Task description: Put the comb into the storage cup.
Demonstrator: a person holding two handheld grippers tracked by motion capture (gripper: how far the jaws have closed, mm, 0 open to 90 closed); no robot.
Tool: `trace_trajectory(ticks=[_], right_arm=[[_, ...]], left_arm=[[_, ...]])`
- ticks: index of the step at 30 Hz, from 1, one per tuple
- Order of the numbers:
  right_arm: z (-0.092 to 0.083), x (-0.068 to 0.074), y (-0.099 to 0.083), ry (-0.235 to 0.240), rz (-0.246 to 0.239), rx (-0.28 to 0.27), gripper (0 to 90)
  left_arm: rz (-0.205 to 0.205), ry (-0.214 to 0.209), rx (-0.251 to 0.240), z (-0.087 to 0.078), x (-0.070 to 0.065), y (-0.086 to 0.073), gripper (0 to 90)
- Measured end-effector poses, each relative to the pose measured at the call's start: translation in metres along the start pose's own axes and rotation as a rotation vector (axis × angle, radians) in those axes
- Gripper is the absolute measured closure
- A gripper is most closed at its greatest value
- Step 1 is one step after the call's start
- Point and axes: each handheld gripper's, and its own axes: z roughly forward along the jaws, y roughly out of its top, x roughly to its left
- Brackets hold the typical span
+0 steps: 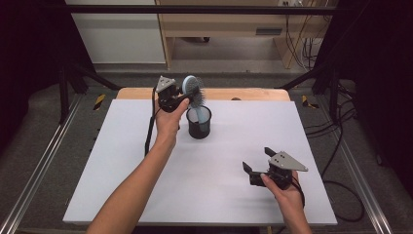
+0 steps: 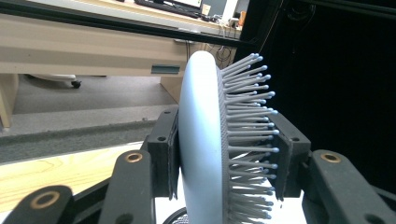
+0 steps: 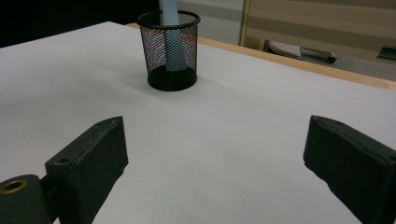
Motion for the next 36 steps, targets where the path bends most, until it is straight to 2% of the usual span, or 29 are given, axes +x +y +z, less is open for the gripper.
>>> trace_trajectory(ticks=[7,20,36], right_arm=[[0.0,0.0,0.0,0.002,-0.001,0.003,6.6],[0.001,0.0,-0.001,0.002,-0.008,0.008,6.5],[0.002,0.001,-0.001,0.001,-0.008,0.012,5.7]], left_arm=[[0.006,0.002,0.004,0.003,-0.001,-0.003,52.5],[-0.006,0.007,0.012,0.007,0.003,-0.013,52.4],[-0.026,0.003,0.016,0.006,0.008,-0.013,51.3]])
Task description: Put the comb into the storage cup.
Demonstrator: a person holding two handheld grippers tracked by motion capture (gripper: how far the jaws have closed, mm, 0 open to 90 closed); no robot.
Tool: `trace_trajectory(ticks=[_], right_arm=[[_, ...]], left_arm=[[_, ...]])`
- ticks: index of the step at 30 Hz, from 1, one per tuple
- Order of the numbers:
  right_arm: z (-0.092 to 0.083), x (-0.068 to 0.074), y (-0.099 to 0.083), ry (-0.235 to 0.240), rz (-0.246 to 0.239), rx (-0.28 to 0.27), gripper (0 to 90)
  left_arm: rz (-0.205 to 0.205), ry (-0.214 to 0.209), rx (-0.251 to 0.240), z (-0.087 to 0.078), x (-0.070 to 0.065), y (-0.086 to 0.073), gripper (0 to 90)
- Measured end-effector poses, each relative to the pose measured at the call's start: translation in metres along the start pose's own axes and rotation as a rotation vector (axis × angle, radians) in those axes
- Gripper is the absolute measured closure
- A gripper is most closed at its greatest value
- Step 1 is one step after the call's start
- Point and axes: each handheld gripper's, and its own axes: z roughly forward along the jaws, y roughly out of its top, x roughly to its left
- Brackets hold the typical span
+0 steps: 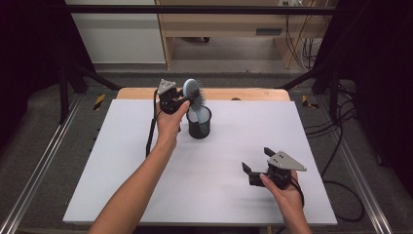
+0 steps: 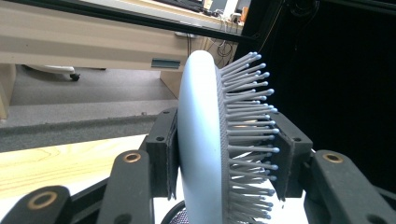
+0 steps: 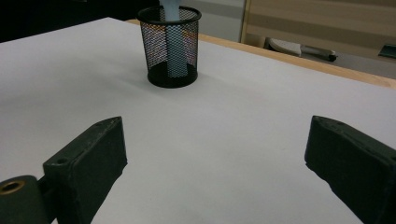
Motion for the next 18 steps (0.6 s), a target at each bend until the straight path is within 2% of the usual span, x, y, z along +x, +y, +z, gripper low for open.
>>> trace_trajectory(ticks=[18], right_arm=[[0.0008,0.0003,-0.0001,0.003,0.008,0.002,5.1]], left_arm=[[-0.016,-0.004,0.01,-0.0015,0.0086,0.0006,49.1]])
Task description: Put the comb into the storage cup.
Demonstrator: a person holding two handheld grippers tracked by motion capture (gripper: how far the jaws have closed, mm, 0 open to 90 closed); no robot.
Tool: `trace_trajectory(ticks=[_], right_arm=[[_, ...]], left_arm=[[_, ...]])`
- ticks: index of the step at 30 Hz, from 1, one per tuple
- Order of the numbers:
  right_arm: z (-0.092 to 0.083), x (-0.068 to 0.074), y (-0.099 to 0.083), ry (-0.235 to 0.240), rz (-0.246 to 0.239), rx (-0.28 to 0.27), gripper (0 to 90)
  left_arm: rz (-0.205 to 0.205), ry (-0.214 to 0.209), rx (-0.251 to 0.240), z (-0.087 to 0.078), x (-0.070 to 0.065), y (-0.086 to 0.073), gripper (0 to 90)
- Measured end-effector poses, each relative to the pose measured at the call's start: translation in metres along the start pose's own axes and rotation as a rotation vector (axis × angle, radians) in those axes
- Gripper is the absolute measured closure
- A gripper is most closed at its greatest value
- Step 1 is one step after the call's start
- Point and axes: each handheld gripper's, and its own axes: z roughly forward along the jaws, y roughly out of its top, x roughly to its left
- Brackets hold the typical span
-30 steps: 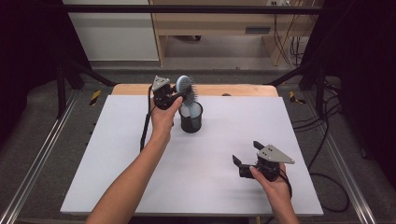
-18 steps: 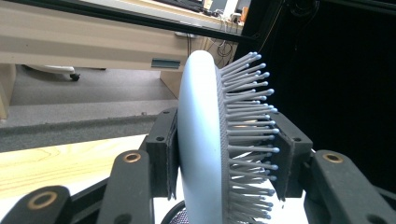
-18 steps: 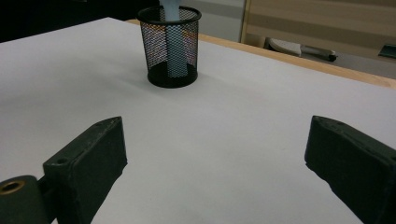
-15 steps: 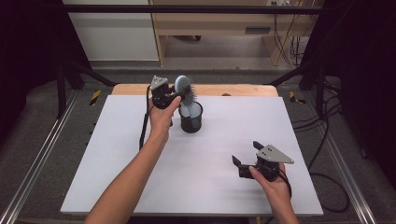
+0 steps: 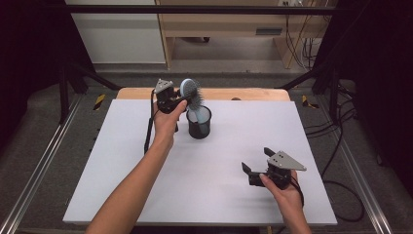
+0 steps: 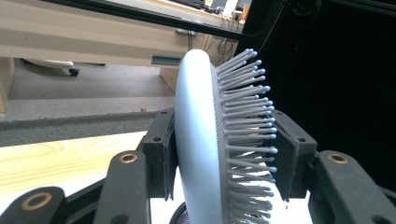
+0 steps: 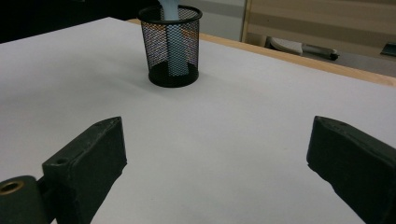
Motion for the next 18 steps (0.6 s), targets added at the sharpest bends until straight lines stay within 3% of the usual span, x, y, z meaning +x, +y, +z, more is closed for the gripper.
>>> trace_trajectory(ticks=[18], right_arm=[[0.0,-0.0001,-0.0001,0.0,0.0,0.001,4.9]], left_arm=[[0.003,-0.006,0.001,-0.001,0.0056,-0.0005,45.8]])
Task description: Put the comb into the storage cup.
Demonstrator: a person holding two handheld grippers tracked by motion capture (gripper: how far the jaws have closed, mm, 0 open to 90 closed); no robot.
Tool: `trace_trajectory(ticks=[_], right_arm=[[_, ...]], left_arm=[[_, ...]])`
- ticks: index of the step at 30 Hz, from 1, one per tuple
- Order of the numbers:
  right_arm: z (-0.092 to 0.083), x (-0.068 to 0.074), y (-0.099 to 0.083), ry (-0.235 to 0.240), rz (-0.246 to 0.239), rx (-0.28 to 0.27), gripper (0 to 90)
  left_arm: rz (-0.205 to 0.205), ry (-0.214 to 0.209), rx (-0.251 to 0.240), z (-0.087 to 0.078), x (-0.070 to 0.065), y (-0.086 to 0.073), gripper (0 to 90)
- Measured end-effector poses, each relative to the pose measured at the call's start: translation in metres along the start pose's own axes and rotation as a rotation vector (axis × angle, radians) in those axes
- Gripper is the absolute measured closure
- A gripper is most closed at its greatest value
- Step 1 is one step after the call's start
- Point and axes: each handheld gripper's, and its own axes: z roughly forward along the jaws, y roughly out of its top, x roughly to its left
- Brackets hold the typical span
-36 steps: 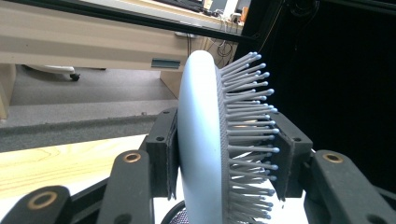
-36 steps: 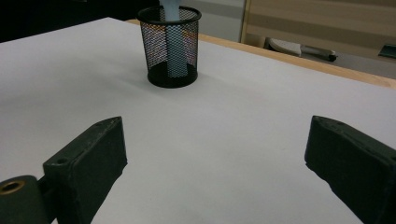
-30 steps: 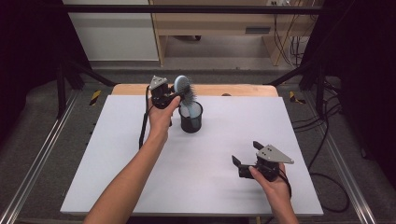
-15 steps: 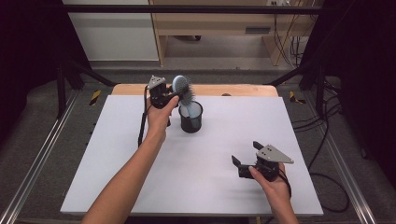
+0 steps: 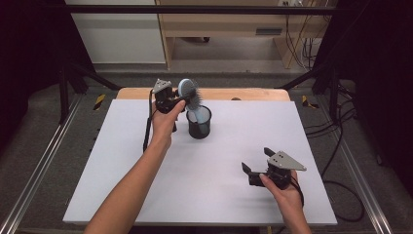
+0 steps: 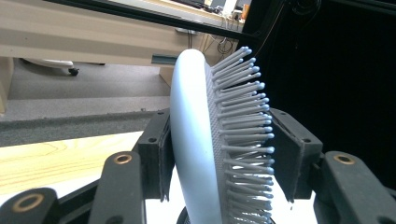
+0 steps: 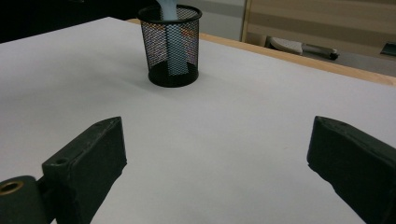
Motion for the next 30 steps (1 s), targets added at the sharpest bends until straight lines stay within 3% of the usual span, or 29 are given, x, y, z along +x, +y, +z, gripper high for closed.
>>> trace_trajectory(ticks=[7,12,24,30], right_arm=[[0.0,0.0,0.0,0.001,-0.001,0.0,4.9],[0.0,0.0,0.0,-0.002,-0.001,0.0,4.9],[0.0,0.0,0.0,0.001,-0.004,0.001,4.9],[0.001,0.001,0.0,0.002,-0.004,0.003,4.9]], left_arm=[[0.001,0.008,-0.003,-0.001,0.003,0.0,38.5],[-0.023,0.003,-0.012,-0.001,0.004,0.0,34.5],[0.009,0.025,-0.004,-0.002,0.006,0.0,26.8],[-0.012,0.03,-0.009,-0.002,0.01,0.0,25.3]])
